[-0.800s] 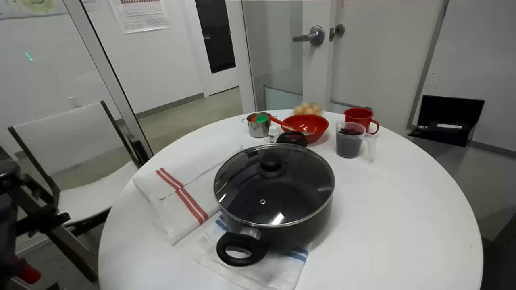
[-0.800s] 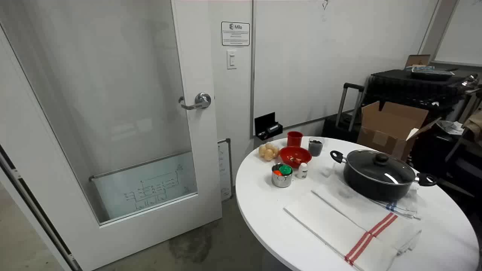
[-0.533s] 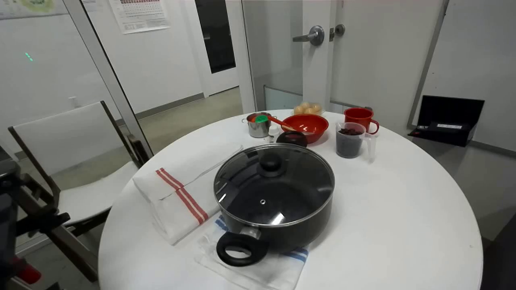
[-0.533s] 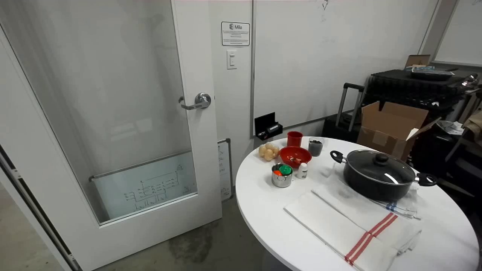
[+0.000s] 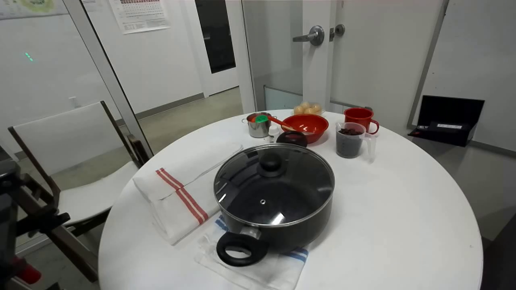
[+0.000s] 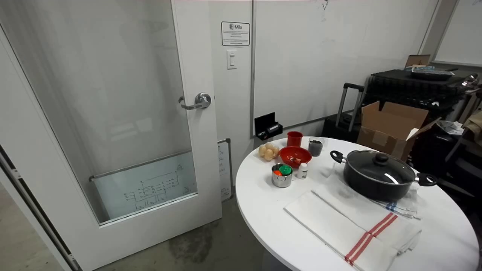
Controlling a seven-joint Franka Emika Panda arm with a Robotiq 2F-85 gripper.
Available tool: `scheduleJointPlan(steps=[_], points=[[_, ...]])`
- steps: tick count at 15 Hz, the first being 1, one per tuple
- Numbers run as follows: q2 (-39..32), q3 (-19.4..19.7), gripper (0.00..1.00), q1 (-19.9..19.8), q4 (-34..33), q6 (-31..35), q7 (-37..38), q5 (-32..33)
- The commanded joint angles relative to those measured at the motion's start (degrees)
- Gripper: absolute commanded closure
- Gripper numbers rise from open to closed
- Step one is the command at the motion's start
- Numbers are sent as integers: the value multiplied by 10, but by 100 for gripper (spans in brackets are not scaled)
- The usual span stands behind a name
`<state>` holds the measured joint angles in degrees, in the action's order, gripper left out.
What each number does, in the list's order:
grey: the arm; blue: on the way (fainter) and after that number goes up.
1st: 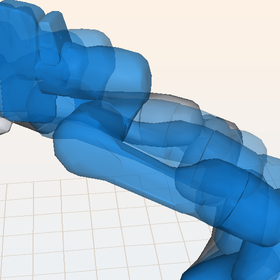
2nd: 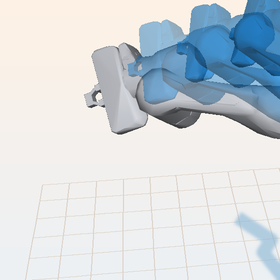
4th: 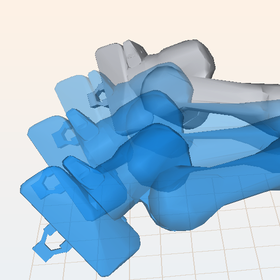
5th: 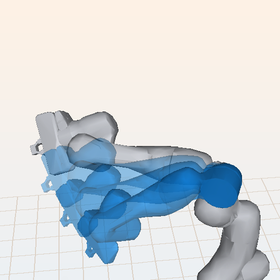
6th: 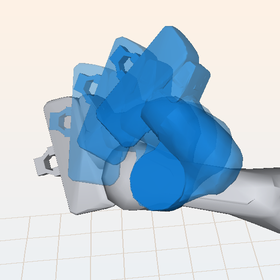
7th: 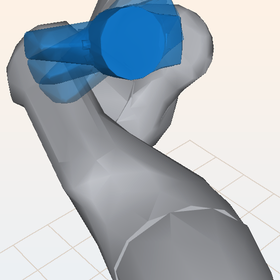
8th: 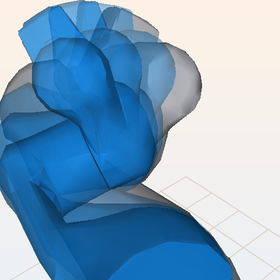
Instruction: Remove the lid from the black pot.
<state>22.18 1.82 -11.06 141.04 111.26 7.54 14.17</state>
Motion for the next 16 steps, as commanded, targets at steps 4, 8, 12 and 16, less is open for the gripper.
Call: scheduleJointPlan(steps=[4, 8, 12, 16], points=[[-81, 46, 0, 8, -24, 102, -73, -6], [-160, 73, 0, 6, -51, 182, -127, -26], [-247, 81, 0, 6, -92, 243, -177, -55], [-343, 73, 0, 2, -147, 288, -198, -67]])
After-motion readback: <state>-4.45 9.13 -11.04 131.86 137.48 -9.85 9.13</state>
